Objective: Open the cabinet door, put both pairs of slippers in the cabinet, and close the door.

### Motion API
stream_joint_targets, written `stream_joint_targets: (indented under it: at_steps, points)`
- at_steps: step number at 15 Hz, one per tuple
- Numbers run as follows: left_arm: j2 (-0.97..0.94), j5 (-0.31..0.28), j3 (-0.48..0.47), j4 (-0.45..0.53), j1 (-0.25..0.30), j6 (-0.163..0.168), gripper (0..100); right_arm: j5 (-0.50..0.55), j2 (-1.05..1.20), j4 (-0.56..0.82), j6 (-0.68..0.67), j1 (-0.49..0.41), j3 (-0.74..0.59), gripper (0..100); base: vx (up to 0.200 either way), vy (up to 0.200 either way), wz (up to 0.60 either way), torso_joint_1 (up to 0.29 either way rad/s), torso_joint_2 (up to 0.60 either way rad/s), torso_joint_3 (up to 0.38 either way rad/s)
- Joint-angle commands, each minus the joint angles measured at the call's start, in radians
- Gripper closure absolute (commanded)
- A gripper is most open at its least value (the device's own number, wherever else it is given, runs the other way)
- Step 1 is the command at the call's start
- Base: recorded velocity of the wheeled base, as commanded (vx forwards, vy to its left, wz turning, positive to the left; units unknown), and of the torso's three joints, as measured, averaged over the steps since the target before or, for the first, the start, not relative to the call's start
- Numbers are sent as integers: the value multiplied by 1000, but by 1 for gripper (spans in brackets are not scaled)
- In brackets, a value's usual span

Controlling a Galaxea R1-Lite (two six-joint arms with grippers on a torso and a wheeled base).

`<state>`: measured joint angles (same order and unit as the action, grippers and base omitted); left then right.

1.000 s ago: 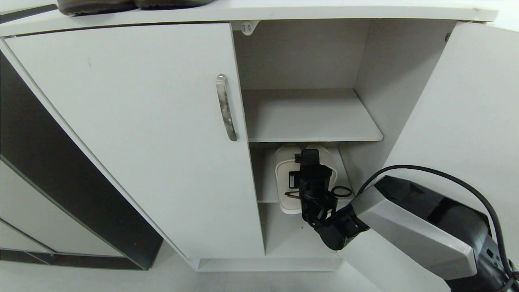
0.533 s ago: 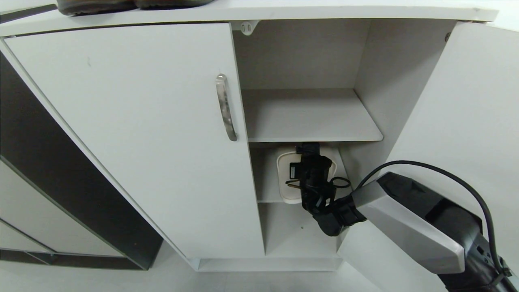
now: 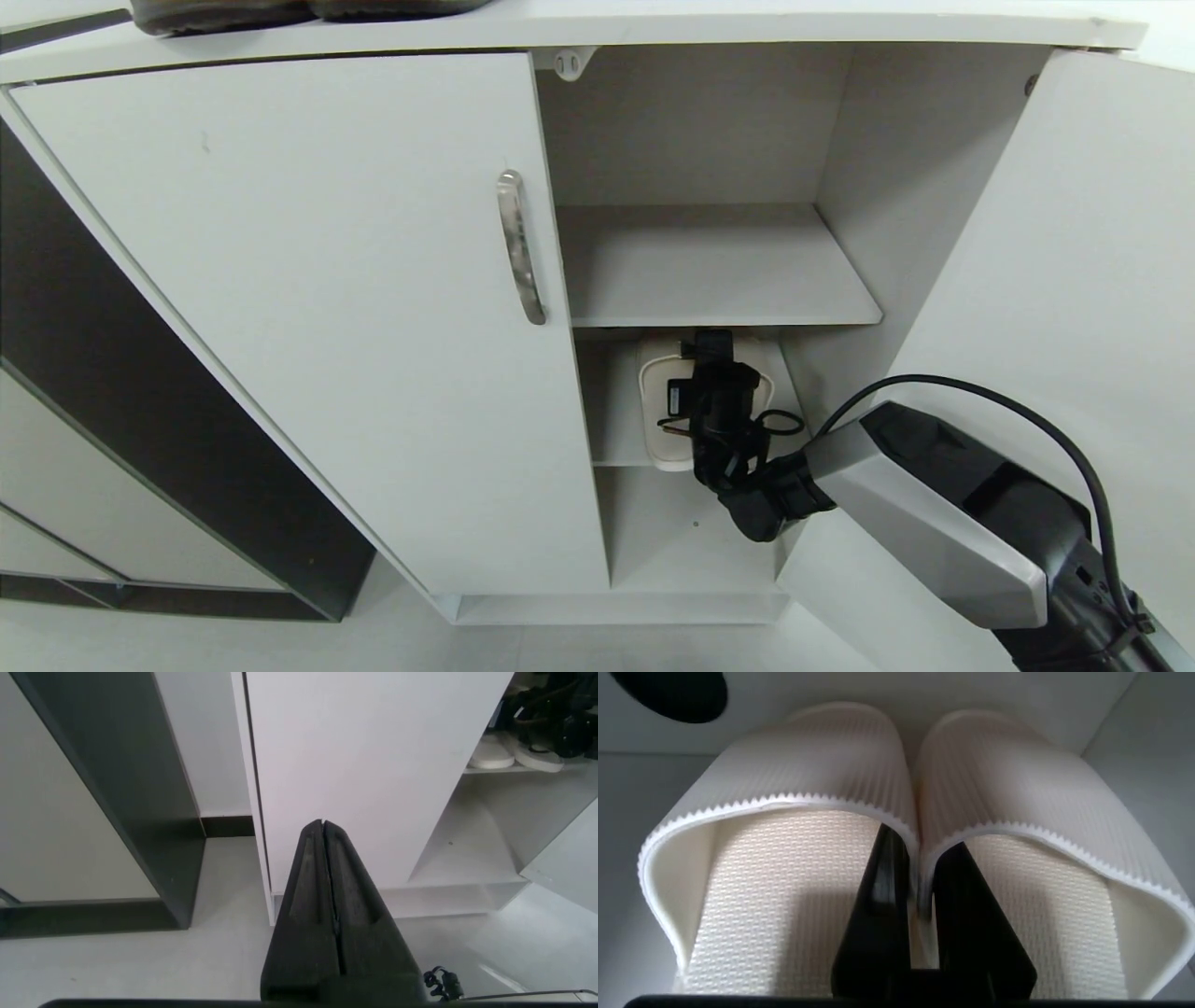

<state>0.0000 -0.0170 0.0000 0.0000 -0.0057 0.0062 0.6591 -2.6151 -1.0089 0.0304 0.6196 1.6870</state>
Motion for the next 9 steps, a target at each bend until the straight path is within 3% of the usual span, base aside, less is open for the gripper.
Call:
stream_joint_targets:
  at_steps: [1, 3, 4, 9]
  points:
    - [2, 0, 0, 0, 0, 0, 100, 0, -6, 0, 0, 0, 0, 100, 0, 0, 0, 0, 0, 0]
    - [2, 0, 0, 0, 0, 0, 100, 0, -8, 0, 0, 0, 0, 100, 0, 0, 0, 0, 0, 0]
    - [2, 0, 0, 0, 0, 0, 100, 0, -8, 0, 0, 0, 0, 0, 0, 0, 0, 0, 0, 0]
    - [2, 0, 0, 0, 0, 0, 100, 4, 12, -7, 0, 8, -49, 0, 0, 0, 0, 0, 0, 0]
